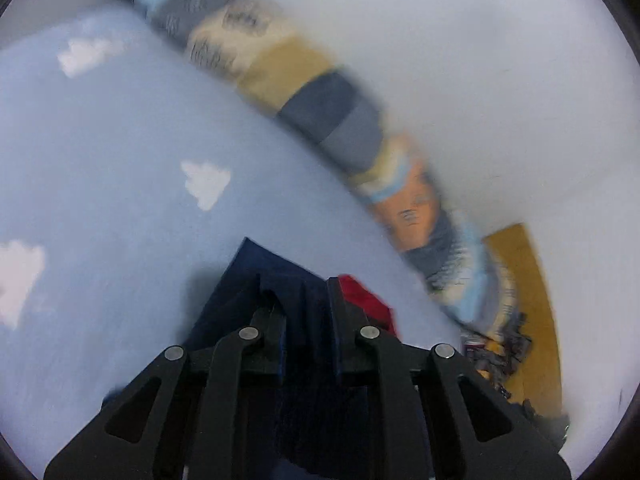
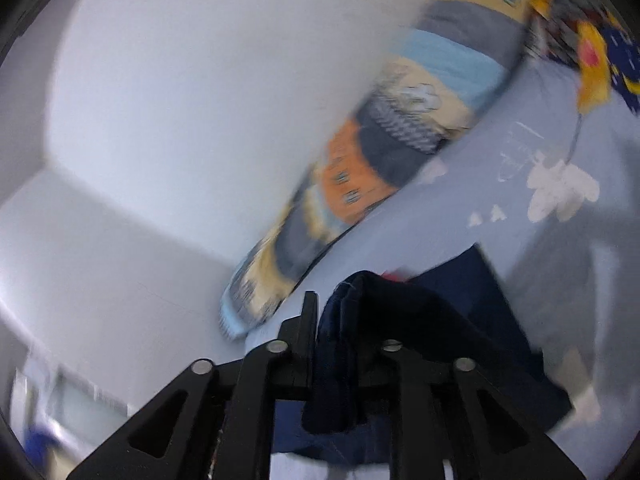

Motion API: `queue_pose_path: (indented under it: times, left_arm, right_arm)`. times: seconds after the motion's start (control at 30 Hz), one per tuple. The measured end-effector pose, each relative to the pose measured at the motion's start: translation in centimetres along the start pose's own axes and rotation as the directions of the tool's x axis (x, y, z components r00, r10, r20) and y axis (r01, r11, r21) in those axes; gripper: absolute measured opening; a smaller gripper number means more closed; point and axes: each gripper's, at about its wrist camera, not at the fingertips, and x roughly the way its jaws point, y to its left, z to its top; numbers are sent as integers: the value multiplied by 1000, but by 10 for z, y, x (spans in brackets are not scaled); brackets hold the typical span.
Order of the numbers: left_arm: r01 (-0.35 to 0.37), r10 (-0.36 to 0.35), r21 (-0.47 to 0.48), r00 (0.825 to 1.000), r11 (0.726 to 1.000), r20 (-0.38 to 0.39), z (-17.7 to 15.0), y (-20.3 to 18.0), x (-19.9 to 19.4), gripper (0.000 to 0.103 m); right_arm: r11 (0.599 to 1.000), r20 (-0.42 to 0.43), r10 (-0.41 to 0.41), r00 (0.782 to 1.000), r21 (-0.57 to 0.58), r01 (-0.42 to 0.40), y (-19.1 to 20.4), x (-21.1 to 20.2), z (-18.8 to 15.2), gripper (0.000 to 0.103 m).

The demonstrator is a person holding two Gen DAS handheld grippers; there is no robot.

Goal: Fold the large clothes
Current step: 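Lay the shirt down folded over and open both tools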

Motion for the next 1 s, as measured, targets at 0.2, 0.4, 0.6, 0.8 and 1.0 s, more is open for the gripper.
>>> queue_pose_path:
  times: [0.2,0.4,0.6,0.8,1.0]
  left_arm:
    - [-59,45,-137,994,989,-104,6,35,56,28]
    - [-81,80,45,996,996,32,-7,51,25,52]
    - [-65,57,233,998,970,39,-14,29,17,52]
    - [-92,108,519,994,849,0,-97,19,27,52]
    - [-216,237,396,971,892,-4,-107,102,48,72]
  right_arm:
    - [987,-27,-27,999,159,31,-63,46,19,60]
    - [998,-66,-44,997,-41,41,-63,33,-12,60]
    - [971,-164,-57,985,-240,17,-46,37,-71,59]
    - [959,-213,-132,968,-276,70,-83,34,-128,55]
    - [956,-206,-293,934,-86,281,-170,16,-122,0]
